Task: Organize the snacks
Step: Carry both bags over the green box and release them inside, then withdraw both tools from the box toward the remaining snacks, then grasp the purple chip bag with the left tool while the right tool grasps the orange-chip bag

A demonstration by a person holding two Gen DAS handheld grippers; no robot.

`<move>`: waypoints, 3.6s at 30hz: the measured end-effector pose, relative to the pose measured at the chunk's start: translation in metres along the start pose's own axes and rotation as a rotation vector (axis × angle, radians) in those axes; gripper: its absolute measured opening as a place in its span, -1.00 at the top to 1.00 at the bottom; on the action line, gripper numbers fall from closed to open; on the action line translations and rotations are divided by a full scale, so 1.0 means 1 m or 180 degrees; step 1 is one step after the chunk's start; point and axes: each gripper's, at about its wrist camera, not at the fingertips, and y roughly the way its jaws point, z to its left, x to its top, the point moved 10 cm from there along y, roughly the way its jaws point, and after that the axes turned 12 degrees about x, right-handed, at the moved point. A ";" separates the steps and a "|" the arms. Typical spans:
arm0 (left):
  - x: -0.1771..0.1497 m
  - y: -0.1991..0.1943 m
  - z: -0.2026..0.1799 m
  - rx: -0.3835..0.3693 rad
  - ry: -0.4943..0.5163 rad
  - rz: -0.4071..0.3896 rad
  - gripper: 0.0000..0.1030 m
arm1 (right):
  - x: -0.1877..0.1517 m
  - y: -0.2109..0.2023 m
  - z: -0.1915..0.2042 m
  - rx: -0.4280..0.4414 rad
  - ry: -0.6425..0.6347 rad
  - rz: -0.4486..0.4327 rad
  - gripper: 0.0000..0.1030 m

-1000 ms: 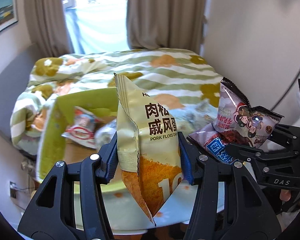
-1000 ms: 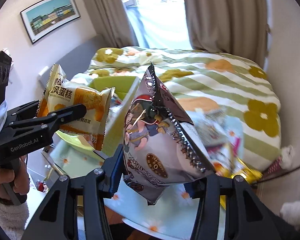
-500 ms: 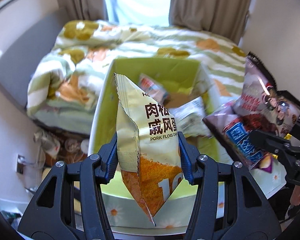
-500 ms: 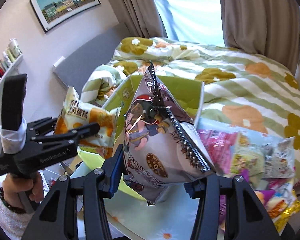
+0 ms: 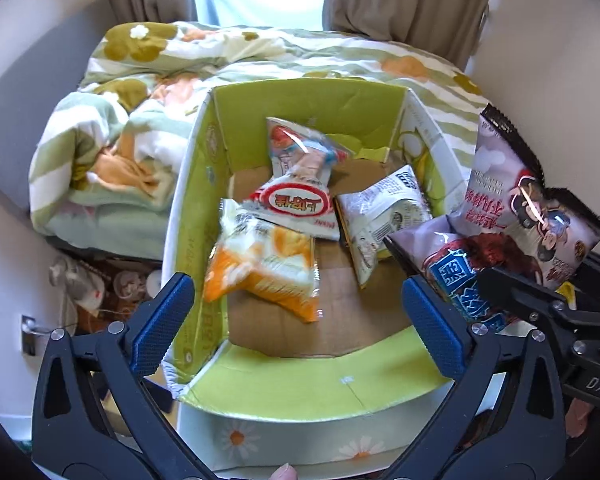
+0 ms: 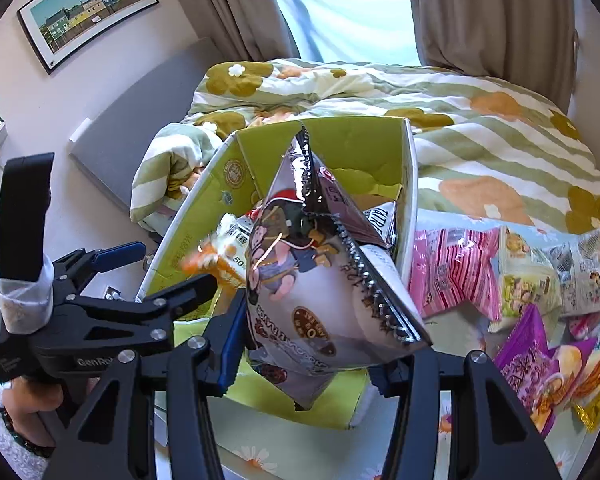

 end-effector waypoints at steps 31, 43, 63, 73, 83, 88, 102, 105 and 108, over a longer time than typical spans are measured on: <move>-0.038 -0.017 0.051 0.0497 -0.0346 -0.0001 -0.99 | 0.003 0.037 0.004 0.0223 0.0031 0.0189 -0.99; -0.024 -0.061 0.038 0.0527 -0.0267 -0.0279 -0.99 | 0.012 -0.016 0.019 0.0124 -0.0143 -0.0082 -0.99; 0.006 -0.109 -0.131 -0.0089 0.0452 -0.0662 -0.99 | -0.013 -0.178 -0.066 -0.0584 0.0186 -0.0837 -1.00; -0.016 -0.101 -0.256 -0.0202 0.0540 -0.0439 -0.99 | -0.053 -0.251 -0.177 -0.0756 0.0387 -0.0818 -1.00; -0.046 -0.049 -0.333 0.0058 0.0531 -0.0134 -0.99 | -0.089 -0.243 -0.259 -0.0645 0.0092 -0.0390 -1.00; -0.056 -0.013 -0.346 0.0269 0.0565 0.0019 -0.99 | -0.102 -0.220 -0.284 -0.0578 -0.0177 -0.0141 -1.00; -0.075 0.046 -0.357 0.0470 0.0625 0.0214 -0.99 | -0.130 -0.145 -0.290 -0.0417 -0.0888 0.0251 -1.00; -0.078 0.052 -0.353 0.0416 0.0499 0.0272 -0.99 | -0.134 -0.138 -0.291 -0.0368 -0.0915 0.0293 -0.99; -0.082 0.058 -0.349 0.0356 0.0369 0.0331 -0.99 | -0.136 -0.132 -0.292 -0.0361 -0.0934 0.0318 -1.00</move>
